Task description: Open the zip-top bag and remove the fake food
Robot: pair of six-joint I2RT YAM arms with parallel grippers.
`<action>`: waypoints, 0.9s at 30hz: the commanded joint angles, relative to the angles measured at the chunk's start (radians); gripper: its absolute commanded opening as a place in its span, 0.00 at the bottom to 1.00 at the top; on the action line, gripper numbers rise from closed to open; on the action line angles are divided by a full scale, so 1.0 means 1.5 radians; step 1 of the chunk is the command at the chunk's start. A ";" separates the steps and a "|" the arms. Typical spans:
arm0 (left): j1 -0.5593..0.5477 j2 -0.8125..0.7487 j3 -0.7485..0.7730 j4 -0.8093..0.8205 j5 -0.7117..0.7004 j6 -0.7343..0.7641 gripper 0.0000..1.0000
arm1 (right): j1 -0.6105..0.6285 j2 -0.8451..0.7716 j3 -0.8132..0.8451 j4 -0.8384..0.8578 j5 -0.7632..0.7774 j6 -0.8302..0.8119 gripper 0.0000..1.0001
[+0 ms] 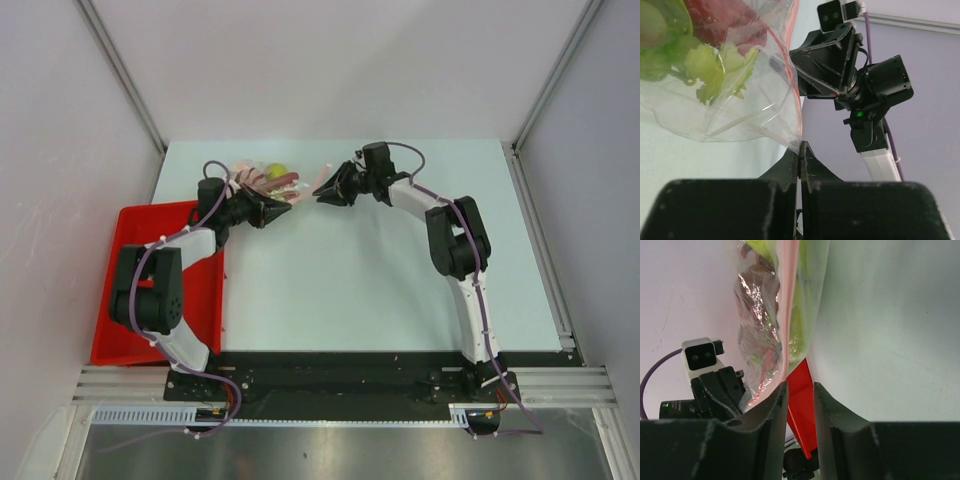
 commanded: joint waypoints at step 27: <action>0.005 -0.095 0.074 -0.193 -0.014 0.179 0.22 | 0.028 0.093 0.153 0.116 -0.020 0.124 0.38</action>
